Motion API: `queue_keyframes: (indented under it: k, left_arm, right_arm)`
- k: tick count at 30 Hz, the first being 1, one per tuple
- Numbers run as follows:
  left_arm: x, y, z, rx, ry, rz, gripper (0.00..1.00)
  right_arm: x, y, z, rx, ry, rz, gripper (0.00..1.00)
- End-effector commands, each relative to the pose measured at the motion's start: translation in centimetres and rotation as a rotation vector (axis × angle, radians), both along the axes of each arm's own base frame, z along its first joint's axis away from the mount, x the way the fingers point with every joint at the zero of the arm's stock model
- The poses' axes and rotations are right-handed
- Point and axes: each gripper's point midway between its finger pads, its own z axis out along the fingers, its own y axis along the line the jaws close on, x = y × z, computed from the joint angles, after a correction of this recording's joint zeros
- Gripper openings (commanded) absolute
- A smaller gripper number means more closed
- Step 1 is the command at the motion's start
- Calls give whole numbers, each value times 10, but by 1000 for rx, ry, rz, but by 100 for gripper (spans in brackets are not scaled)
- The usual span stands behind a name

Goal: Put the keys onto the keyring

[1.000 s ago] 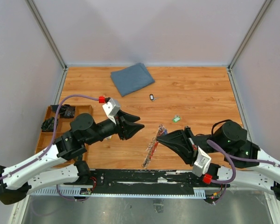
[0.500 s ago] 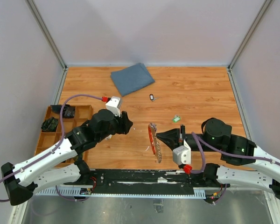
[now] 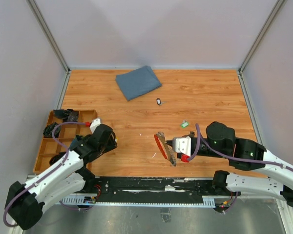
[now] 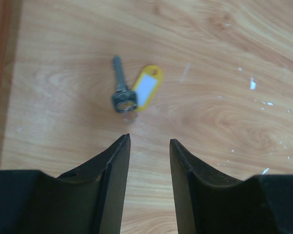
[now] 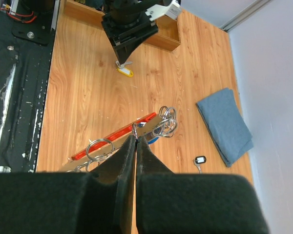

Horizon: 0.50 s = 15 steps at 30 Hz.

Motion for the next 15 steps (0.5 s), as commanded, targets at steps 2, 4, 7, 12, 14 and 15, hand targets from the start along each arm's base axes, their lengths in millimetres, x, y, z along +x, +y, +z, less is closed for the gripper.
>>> queue_keyframes:
  k: [2,4,7,12,14,15]
  left_arm:
    - [-3,9,-11,-192,3,172,43]
    - [-4,12,-19,-194,16,185,43]
    - [-4,8,-29,-216,35,179,42]
    - [-1,14,-40,-190,42,206,41]
    - [-1,18,-43,-183,42,223,41]
    - [-1,20,-45,-182,43,232,41]
  right_arm:
    - [-1,-1,5,49,65,-31,1]
    - [-2,0,2,48,71,-24,1]
    - [-2,1,0,48,73,-22,1]
    - [-4,2,-2,51,83,-16,2]
    - [-4,3,-3,49,84,-15,2]
    - [-4,3,-3,48,85,-15,1]
